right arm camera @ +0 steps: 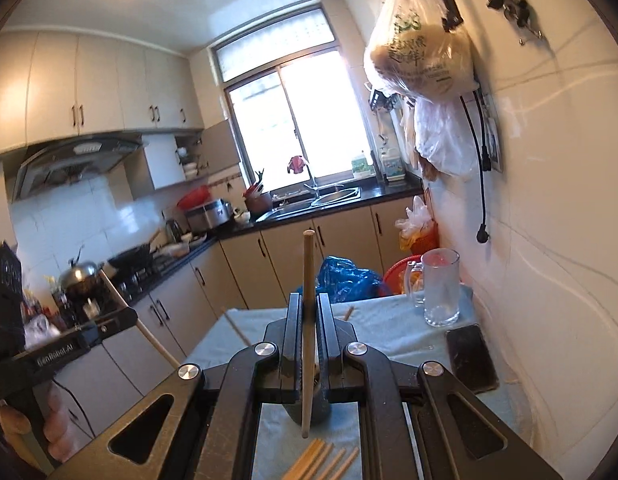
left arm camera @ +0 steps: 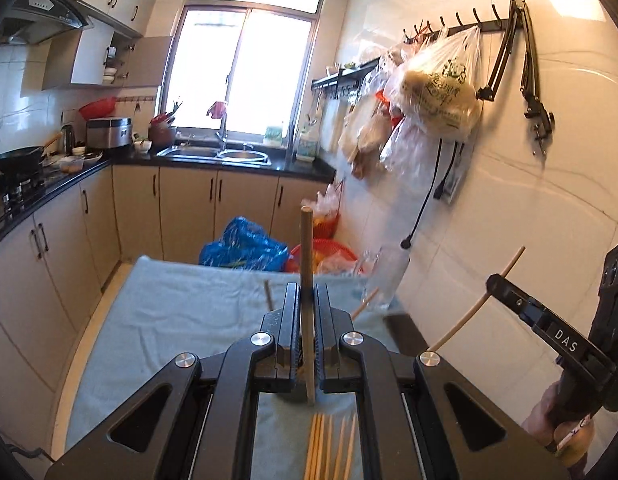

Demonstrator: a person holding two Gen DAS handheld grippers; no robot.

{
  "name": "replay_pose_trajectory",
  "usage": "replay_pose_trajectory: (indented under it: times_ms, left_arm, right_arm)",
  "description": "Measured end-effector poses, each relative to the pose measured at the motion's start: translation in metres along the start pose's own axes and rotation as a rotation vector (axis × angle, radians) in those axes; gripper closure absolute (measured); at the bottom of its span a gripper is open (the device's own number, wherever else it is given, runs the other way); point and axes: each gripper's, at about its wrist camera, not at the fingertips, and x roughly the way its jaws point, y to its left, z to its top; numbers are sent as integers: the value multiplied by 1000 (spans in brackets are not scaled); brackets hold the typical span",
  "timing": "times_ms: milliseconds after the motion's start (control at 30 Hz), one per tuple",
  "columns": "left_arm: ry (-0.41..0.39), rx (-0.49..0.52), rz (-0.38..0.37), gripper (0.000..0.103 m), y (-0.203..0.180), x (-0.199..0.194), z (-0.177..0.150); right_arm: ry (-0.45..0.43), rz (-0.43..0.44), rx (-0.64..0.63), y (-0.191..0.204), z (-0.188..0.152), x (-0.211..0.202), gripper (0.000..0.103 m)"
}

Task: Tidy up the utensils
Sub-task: 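Open the left gripper to drop the chopstick into the holder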

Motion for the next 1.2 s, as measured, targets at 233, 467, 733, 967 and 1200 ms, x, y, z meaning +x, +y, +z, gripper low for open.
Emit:
replay_pose_trajectory:
  times_ms: [233, 467, 733, 967, 1200]
  left_arm:
    - [5, -23, 27, 97, 3, 59, 11]
    - [59, 16, 67, 97, 4, 110, -2]
    - [135, 11, 86, 97, 11, 132, -27]
    - [130, 28, 83, 94, 9, 120, -31]
    - [100, 4, 73, 71, 15, 83, -28]
  right_arm:
    - [-63, -46, 12, 10, 15, 41, 96]
    - [-22, -97, 26, 2, 0, 88, 96]
    - [139, -119, 30, -19, -37, 135, 95]
    - [172, -125, 40, -30, -41, 143, 79]
    - [144, -130, 51, -30, -32, 118, 58]
